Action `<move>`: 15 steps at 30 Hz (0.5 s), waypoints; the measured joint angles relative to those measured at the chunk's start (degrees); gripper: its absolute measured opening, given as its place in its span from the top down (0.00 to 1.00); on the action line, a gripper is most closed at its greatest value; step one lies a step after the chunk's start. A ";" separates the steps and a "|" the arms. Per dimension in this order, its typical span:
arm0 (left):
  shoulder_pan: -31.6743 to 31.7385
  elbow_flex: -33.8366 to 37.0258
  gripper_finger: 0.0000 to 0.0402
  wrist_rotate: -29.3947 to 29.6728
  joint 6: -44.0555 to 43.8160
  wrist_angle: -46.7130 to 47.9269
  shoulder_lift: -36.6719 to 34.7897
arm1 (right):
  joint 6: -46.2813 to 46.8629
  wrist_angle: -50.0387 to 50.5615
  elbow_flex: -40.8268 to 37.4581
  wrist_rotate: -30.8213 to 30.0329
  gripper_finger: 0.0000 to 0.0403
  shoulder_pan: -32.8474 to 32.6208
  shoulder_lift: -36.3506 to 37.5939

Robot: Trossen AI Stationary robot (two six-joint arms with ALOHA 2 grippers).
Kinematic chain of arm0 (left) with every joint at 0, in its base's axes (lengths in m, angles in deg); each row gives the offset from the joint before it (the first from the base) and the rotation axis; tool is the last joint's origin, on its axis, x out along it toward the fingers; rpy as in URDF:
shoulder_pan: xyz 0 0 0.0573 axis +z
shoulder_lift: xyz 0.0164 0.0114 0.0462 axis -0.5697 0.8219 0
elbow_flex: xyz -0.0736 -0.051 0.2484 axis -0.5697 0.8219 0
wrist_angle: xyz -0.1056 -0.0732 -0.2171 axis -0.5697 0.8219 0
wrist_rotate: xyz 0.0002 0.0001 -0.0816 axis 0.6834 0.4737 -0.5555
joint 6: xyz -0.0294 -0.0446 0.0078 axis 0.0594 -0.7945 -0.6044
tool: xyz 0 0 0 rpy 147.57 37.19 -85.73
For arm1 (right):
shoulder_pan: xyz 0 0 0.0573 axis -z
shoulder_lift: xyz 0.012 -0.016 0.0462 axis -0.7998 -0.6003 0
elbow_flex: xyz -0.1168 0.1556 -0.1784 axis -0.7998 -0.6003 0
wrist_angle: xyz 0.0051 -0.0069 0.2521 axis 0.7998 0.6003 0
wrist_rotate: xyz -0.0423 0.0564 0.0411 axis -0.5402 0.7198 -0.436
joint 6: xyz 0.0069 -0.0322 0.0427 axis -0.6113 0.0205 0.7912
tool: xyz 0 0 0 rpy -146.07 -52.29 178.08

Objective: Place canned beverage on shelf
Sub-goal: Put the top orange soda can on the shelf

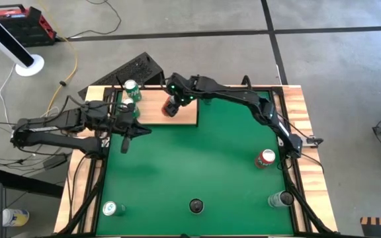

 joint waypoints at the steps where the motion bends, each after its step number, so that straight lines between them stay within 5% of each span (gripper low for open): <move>1: 0.00 -0.06 1.00 0.16 -0.60 -0.17 0.26 | -0.57 1.03 0.00 0.12 0.18 -0.04 -0.29; 15: 0.00 -0.02 1.00 4.92 -3.97 -3.64 5.96 | -9.63 10.48 0.02 -0.14 0.18 1.18 -0.19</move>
